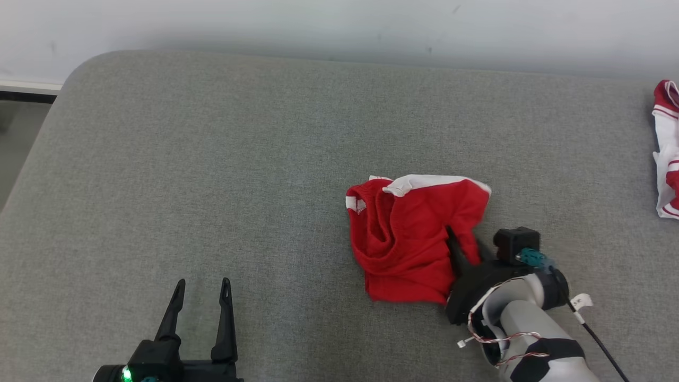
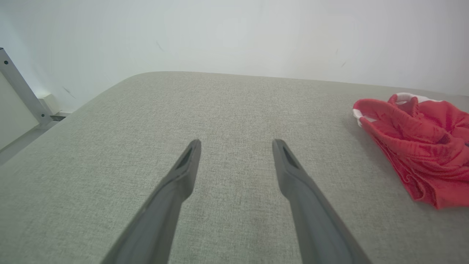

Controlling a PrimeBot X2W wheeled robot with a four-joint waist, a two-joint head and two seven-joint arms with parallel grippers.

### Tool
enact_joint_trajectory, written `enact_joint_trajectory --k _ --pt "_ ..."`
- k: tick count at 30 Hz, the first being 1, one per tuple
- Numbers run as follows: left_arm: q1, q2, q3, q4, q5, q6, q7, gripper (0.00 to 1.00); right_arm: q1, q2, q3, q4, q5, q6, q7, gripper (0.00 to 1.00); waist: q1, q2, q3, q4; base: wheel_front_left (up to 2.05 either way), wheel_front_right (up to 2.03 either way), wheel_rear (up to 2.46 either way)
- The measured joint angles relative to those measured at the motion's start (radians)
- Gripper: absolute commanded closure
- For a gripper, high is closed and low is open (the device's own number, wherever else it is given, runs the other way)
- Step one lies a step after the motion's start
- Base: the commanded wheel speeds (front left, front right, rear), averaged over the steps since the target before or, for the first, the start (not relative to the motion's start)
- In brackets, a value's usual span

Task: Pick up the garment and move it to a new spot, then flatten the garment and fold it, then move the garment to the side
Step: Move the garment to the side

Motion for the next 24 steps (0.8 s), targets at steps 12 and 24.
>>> enact_joint_trajectory --k 12,24 --pt "-0.015 0.000 -0.015 -0.016 -0.021 0.005 0.000 0.00 -0.125 -0.149 0.153 -0.017 0.046 0.003 0.007 1.00 0.0001 0.0001 0.038 -0.023 0.00 0.00 0.00" --pt "-0.111 0.000 -0.035 -0.068 0.001 -0.018 0.000 0.00 -0.333 -0.438 0.354 -0.187 0.177 0.003 0.145 1.00 0.0001 0.0001 0.146 -0.082 0.00 0.00 0.00"
